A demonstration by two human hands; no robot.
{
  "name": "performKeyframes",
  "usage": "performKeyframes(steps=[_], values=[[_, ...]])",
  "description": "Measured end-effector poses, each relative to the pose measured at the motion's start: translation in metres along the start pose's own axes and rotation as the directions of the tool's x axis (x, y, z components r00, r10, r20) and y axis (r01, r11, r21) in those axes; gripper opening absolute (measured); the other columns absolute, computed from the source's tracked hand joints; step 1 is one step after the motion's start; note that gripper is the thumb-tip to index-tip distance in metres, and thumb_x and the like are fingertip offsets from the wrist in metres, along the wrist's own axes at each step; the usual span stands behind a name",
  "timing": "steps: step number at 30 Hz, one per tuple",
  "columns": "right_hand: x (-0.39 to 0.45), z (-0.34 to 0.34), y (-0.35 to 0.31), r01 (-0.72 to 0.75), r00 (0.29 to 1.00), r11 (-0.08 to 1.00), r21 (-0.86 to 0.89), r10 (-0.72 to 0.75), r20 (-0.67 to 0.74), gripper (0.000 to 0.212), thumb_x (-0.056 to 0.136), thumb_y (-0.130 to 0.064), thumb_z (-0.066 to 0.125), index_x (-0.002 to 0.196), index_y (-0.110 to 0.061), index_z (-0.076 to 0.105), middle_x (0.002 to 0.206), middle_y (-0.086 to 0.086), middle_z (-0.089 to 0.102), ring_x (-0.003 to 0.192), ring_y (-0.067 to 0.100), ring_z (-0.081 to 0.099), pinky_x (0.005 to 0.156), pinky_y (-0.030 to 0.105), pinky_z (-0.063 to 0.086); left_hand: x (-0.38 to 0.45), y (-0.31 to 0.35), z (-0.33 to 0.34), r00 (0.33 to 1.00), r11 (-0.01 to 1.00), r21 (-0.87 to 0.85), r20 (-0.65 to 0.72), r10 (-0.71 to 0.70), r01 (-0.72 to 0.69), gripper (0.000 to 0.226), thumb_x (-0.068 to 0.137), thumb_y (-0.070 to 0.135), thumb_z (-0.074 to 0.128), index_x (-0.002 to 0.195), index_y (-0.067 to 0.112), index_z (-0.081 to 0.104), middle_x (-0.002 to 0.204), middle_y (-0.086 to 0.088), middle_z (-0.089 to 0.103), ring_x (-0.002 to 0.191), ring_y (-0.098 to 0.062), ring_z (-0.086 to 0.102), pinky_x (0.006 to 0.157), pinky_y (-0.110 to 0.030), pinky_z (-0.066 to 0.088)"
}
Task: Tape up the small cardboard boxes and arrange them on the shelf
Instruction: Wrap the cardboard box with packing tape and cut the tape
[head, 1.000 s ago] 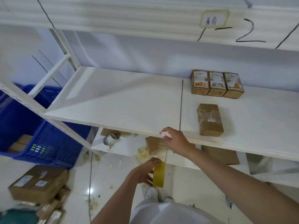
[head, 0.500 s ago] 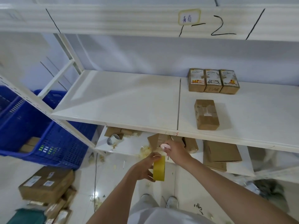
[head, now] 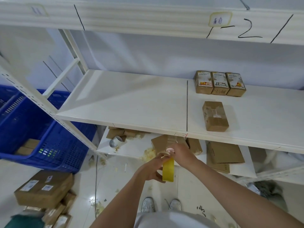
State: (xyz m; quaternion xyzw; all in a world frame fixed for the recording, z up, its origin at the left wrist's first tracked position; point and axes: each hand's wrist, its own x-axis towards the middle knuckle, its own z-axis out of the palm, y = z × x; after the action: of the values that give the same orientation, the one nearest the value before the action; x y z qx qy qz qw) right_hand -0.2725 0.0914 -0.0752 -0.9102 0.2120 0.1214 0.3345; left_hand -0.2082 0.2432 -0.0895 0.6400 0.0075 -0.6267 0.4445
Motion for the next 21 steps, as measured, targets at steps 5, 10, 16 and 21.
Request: performKeyframes(steps=[5,10,16,21], values=[[0.0024,0.0019,-0.0057,-0.012,1.0,0.998,-0.057,0.01,-0.025,0.028,0.099,-0.009,0.052,0.114,-0.004,0.074,0.118,0.011,0.072,0.113,0.024,0.066,0.094,0.031,0.052,-0.0022,0.001,-0.0031,1.0,1.0,-0.013,0.022,-0.012,0.013,0.047,0.093,0.056,0.061,0.134,0.035,0.048,0.129,-0.016,0.054,0.11,-0.04,0.065,0.085,-0.057,0.059],[0.0026,0.0025,-0.0033,-0.063,0.997,0.996,-0.067,0.06,-0.04,0.029,0.099,-0.008,0.051,0.119,-0.005,0.072,0.127,0.007,0.07,0.12,0.021,0.064,0.098,0.031,0.052,-0.0015,0.0031,-0.0017,0.999,0.999,-0.012,0.02,-0.031,0.032,0.051,0.093,0.056,0.062,0.135,0.032,0.047,0.132,-0.017,0.052,0.111,-0.042,0.064,0.085,-0.059,0.059],[0.0046,0.0057,-0.0006,-0.101,0.995,0.99,-0.103,0.099,-0.028,0.021,0.098,-0.007,0.053,0.107,0.0,0.071,0.115,0.013,0.07,0.11,0.025,0.066,0.082,0.026,0.05,0.0004,0.0035,0.0001,0.998,0.999,-0.012,0.027,-0.049,0.049,0.051,0.093,0.056,0.063,0.135,0.031,0.047,0.131,-0.017,0.053,0.111,-0.043,0.064,0.084,-0.057,0.059],[0.0059,0.0077,-0.0011,-0.098,0.995,0.98,-0.171,0.098,-0.005,0.016,0.098,-0.006,0.053,0.099,0.003,0.067,0.106,0.017,0.069,0.104,0.027,0.067,0.086,0.031,0.053,0.0007,0.0029,0.0001,0.999,0.999,-0.006,0.02,-0.045,0.045,0.049,0.093,0.055,0.062,0.134,0.032,0.048,0.129,-0.014,0.054,0.111,-0.041,0.064,0.082,-0.056,0.06]])
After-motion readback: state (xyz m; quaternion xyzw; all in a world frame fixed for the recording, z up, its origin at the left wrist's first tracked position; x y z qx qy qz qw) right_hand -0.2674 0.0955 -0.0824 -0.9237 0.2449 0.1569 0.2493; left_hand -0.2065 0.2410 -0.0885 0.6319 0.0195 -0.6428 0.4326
